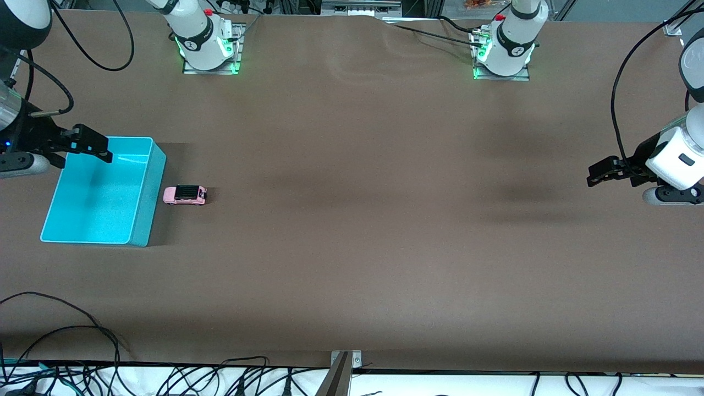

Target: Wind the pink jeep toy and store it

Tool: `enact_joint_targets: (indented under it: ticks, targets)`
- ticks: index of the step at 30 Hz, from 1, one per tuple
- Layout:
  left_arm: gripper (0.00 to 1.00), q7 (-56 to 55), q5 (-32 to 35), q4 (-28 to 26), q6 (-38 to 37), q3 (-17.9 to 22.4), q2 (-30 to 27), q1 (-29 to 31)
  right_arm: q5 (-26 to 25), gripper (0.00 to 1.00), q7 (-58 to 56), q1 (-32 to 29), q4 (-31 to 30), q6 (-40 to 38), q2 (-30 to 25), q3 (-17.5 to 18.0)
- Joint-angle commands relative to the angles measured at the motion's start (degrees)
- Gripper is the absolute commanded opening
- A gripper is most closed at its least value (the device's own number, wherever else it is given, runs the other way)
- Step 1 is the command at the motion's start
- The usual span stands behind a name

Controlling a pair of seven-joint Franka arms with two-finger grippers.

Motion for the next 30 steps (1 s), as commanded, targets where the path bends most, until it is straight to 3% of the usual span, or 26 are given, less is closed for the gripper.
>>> enact_joint_targets:
  ticks: [1, 6, 13, 23, 30]
  targets:
    - [1.00, 1.13, 0.83, -1.33, 0.18, -0.48, -1.10, 0.53, 0.12, 1.00, 0.87, 0.51, 0.80, -0.87, 0.56, 0.13]
    - [1.00, 1.13, 0.83, -1.33, 0.18, -0.48, -1.10, 0.53, 0.12, 1.00, 4.29, 0.77, -4.11, 2.99, 0.04, 0.57]
    - [1.00, 1.13, 0.83, -1.33, 0.18, -0.48, -1.19, 0.53, 0.12, 1.00, 5.35, 0.69, -19.13, 18.45, -3.04, 1.79]
    - [1.00, 1.13, 0.83, -1.33, 0.18, -0.48, -1.19, 0.53, 0.56, 1.00, 8.24, 0.69, -35.66, 35.41, -3.30, 2.76]
    - [1.00, 1.13, 0.83, -1.33, 0.18, -0.48, -1.10, 0.53, 0.65, 1.00, 12.64, 0.69, -42.26, 36.92, -3.21, 2.68]
